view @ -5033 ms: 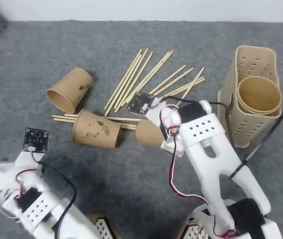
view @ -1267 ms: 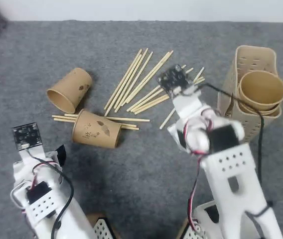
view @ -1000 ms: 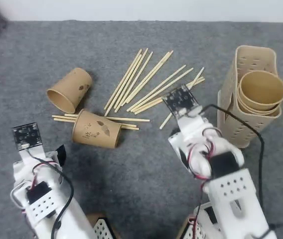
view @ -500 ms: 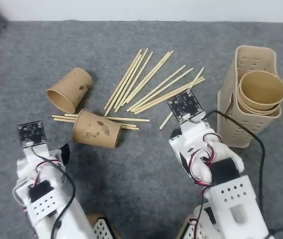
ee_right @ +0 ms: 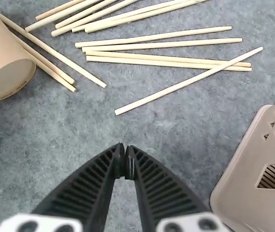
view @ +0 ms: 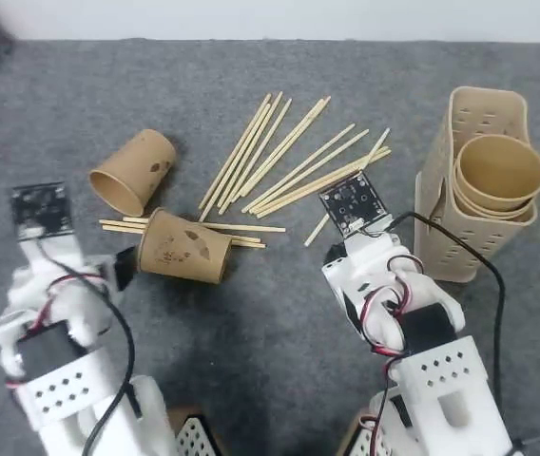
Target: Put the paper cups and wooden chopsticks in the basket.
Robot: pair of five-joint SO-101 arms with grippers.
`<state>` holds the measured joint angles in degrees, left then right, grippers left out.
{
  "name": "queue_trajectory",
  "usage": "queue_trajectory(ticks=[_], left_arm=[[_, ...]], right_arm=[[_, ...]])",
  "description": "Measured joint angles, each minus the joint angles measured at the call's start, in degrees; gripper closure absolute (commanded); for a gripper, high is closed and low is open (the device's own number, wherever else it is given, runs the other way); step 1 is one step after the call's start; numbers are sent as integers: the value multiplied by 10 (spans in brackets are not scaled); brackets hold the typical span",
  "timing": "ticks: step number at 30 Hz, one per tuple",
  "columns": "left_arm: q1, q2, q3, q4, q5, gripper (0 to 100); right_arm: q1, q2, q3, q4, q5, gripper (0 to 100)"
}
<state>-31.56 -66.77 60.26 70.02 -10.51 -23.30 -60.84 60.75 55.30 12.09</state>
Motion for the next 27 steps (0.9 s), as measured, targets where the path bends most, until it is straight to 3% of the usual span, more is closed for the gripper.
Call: queue_trajectory(ticks=[8, 16, 27], left_arm=[[174, 0, -25, 8, 102, 648], [186, 0, -22, -25, 133, 648], [186, 17, 70, -131, 154, 648]], right_arm=[[0, 0, 0, 0, 0, 990], [0, 0, 0, 0, 0, 990], [0, 0, 0, 0, 0, 990]])
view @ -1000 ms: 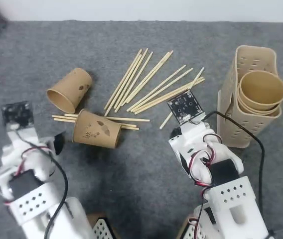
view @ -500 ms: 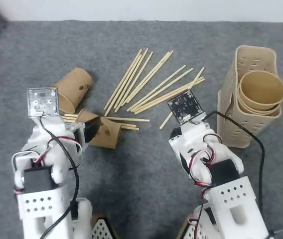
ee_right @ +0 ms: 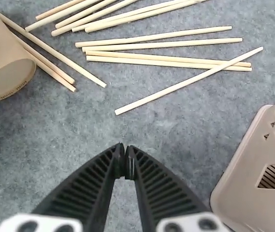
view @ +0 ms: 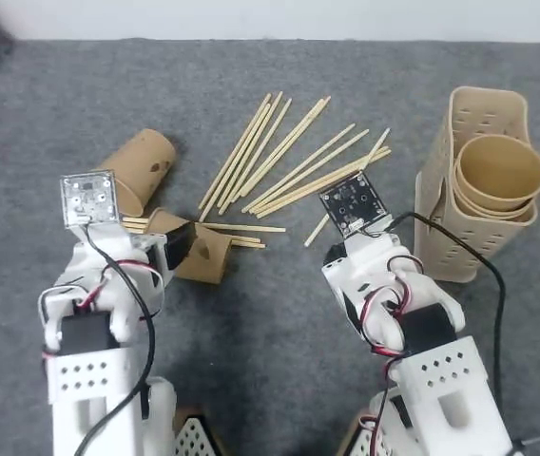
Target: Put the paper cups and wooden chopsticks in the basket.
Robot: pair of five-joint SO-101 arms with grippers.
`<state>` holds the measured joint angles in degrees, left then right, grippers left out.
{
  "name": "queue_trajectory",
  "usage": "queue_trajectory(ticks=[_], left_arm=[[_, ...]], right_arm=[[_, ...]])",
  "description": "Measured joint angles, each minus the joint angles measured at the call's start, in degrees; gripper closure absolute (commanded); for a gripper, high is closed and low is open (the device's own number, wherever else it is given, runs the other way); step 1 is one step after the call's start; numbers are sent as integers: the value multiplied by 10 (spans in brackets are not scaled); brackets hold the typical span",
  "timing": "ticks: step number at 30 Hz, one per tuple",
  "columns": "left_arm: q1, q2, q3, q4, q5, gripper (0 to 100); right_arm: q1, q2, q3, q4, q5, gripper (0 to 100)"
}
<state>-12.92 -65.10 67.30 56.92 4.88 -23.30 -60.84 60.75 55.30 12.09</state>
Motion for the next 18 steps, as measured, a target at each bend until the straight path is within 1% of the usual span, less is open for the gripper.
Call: queue_trajectory(ticks=[3, 6, 11, 15, 18], left_arm=[[0, 56, -11, -9, 14, 648], [-19, 145, -59, -11, 31, 648], [-21, 291, -142, 24, 34, 647], [-13, 334, -166, 38, 35, 647], [25, 338, -171, 59, 35, 647]], right_arm=[[0, 0, 0, 0, 0, 990], [0, 0, 4, 0, 0, 990], [1, 0, 13, -2, 0, 990], [0, 0, 13, -2, 0, 990], [0, 0, 13, -2, 0, 990]])
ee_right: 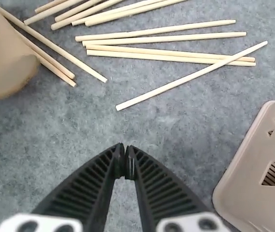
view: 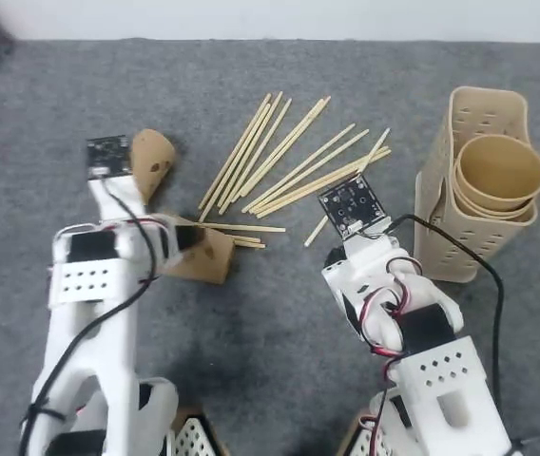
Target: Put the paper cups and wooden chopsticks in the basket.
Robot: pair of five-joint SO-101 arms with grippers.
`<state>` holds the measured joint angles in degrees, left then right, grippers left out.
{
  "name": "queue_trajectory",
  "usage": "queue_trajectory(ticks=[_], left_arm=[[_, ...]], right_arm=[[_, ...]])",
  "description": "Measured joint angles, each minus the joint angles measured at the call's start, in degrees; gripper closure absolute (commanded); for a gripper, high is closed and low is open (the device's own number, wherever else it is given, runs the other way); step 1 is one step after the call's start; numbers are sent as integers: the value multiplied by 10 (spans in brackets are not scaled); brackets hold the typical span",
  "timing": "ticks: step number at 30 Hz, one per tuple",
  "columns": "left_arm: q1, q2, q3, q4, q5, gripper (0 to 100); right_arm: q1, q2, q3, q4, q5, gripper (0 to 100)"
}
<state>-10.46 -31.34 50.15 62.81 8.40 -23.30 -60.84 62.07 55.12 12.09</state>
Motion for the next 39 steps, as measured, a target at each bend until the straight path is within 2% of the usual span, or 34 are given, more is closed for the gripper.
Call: queue_trajectory(ticks=[6, 12, 16, 20, 24, 31, 39], left_arm=[[46, 4, -1, 3, 0, 670], [62, 4, -1, 3, 0, 867], [102, 4, -2, 3, 0, 929], [142, 4, -13, 3, 0, 953], [154, 4, -50, 39, 0, 988], [154, 4, -134, 126, 0, 990], [155, 4, -165, 138, 0, 991]], right_arm=[[0, 0, 0, 0, 0, 990], [0, 0, 0, 0, 0, 990], [0, 0, 0, 0, 0, 990], [0, 0, 0, 0, 0, 990], [0, 0, 0, 0, 0, 990], [0, 0, 0, 0, 0, 990], [0, 0, 0, 0, 0, 990]])
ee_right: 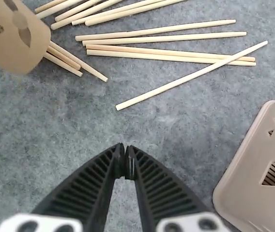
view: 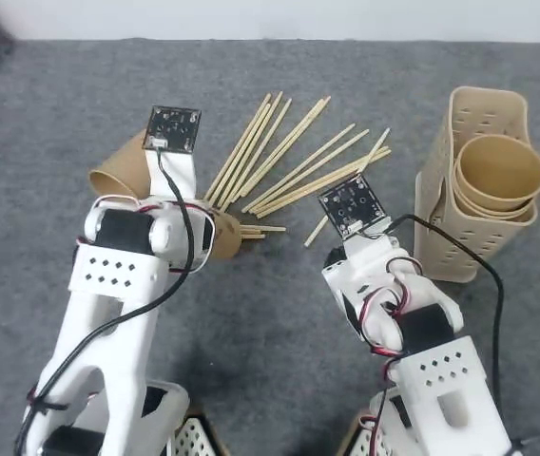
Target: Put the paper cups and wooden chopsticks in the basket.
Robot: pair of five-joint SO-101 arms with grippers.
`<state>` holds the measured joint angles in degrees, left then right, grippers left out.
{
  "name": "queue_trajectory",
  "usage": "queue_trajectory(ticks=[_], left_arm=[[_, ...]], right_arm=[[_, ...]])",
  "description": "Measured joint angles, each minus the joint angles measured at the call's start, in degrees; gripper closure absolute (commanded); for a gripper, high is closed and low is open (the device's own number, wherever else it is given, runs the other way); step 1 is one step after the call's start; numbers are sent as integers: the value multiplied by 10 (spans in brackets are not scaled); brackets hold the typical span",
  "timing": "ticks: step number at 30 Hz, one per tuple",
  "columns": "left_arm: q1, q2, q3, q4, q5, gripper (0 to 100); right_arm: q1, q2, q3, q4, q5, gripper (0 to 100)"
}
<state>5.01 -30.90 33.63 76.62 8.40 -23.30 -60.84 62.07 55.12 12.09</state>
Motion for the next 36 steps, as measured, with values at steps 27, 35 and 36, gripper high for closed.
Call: queue_trajectory(ticks=[27, 35, 36], left_arm=[[161, 1, -406, -4, -178, 988], [314, 46, -398, -138, -158, 988], [331, 62, -398, -151, -158, 988]], right_arm=[[457, -420, -78, 52, -31, 990], [667, -428, 36, 32, -117, 990], [683, -428, 40, 32, -118, 990]])
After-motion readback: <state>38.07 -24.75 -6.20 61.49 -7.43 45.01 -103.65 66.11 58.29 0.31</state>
